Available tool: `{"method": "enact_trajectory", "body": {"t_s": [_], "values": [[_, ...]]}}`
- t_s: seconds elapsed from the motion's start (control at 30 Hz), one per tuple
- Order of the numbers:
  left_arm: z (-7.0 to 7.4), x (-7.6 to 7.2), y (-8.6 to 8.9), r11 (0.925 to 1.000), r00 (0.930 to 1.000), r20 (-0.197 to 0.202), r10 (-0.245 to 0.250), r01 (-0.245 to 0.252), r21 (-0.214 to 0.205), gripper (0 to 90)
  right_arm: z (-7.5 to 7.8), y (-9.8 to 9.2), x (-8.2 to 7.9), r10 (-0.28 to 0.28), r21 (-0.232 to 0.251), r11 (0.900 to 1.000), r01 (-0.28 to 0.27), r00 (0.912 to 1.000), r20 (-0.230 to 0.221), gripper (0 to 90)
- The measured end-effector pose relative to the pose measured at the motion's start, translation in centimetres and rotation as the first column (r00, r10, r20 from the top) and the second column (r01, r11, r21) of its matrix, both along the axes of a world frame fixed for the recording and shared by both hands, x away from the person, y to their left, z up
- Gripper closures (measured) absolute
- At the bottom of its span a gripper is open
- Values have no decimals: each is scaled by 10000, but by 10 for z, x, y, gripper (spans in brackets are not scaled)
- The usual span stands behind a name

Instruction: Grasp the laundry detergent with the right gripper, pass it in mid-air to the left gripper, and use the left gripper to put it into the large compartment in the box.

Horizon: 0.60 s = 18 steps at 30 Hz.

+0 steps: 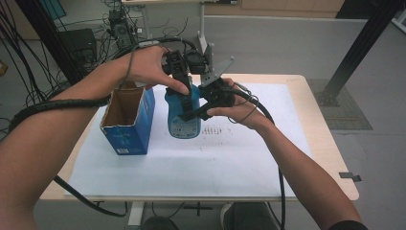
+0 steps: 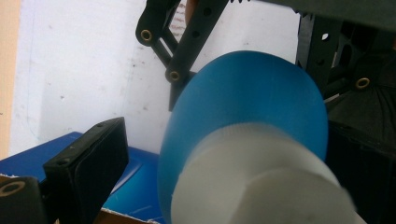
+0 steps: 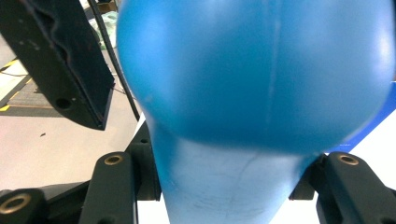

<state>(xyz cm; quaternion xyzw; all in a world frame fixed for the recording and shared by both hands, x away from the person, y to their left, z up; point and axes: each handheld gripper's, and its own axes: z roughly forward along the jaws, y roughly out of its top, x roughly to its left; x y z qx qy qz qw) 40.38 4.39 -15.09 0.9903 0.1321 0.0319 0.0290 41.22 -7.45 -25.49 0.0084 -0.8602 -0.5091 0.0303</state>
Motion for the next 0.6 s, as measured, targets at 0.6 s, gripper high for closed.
{"method": "enact_trajectory", "body": {"t_s": [0.6], "values": [[1,0,-2,10000,10000,50,-46,46,44,54,1,-2,0,39,97,9999,-41,9999,116,437]]}}
